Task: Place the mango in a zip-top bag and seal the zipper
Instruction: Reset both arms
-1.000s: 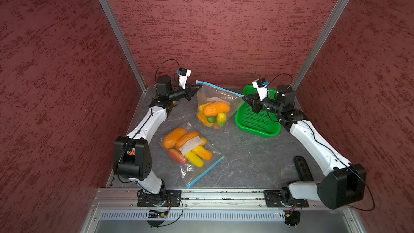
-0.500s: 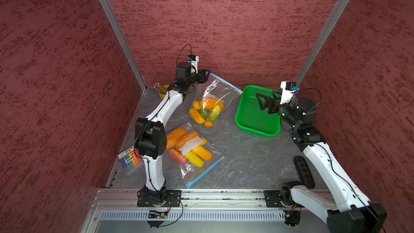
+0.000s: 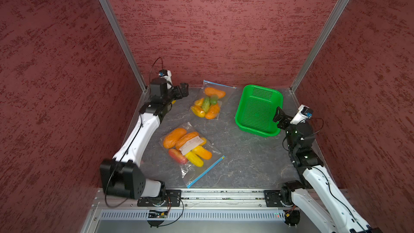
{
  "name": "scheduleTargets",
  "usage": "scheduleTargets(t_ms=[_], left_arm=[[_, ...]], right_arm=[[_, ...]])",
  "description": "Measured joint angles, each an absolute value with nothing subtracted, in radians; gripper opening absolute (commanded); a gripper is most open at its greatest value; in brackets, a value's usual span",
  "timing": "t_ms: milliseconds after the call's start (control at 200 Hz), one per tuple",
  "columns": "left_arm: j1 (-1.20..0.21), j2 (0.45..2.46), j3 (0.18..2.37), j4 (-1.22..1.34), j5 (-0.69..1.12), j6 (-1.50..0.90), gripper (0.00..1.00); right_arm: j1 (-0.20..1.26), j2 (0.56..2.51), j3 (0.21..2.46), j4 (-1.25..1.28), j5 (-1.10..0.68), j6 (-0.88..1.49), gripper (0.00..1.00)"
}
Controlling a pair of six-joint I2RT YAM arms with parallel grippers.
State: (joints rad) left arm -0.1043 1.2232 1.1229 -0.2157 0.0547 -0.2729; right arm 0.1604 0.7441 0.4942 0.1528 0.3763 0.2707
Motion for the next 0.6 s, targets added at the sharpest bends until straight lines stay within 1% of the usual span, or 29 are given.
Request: scheduleTargets(t_ms=[105,200,331,431,506,596], left_arm=[[-0.102,0.952,0.838,-0.155,-0.049,-0.236,1.0],[-0.097,0.862,0.645,-0.12,-0.125,-0.205,1.0],[-0.071,0.886,0.445,-0.05,-0.181,-0.171,1.0],[-0.035,0.945,0.301,0.125,-0.183,-0.149,1.0],[-0.002,1.021,0.256,0.213,-0.164,-0.134,1.0],[0.03,1.096,0.239,0.368,-0.115,-0.1,1.0]], right_arm=[[0.16,0.72,0.339,0.295,0.432,0.212,0.99],[0.157,0.707,0.201,0.454,0.458,0.152,0.99],[0.153,0.801,0.105,0.645,0.456,0.107,0.99],[0.152,0.904,0.028,0.831,0.45,0.092,0.99],[0.144,1.007,0.008,0.94,0.451,0.083,0.99],[0.134,1.084,0.008,1.057,0.44,0.067,0.99]])
